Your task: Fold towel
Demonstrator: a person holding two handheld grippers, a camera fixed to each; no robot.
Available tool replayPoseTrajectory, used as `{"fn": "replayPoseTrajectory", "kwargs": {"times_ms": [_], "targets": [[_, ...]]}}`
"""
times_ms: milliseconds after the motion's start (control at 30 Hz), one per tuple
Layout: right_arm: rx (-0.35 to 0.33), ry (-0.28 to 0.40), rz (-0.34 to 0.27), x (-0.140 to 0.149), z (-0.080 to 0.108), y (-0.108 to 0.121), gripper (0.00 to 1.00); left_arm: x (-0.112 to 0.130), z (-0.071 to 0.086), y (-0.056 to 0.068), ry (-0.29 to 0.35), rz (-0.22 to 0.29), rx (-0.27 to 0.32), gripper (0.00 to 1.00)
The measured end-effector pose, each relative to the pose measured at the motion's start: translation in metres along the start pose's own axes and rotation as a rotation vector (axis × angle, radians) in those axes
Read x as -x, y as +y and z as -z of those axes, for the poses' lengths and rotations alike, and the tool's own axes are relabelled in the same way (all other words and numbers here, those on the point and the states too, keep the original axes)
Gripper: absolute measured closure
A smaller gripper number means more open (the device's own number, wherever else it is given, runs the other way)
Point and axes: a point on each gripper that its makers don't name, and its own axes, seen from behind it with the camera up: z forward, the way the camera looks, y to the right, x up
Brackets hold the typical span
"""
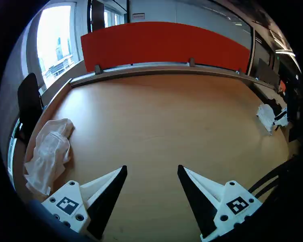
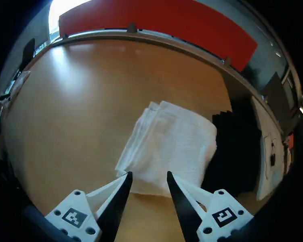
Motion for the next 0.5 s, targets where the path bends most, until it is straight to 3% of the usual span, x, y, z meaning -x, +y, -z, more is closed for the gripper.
{"fn": "replayPoseTrajectory", "kwargs": {"times_ms": [367, 500], "targets": [[-0.037, 0.01, 0.012, -0.013, -0.01, -0.02, 0.35, 0.002, 0.005, -0.008, 0.0, 0.013, -0.014, 0.08], [-0.044, 0.007, 0.012, -0.013, -0.012, -0.023, 0.4, 0.004, 0.005, -0.009, 0.0, 0.016, -0.017, 0.08]]}}
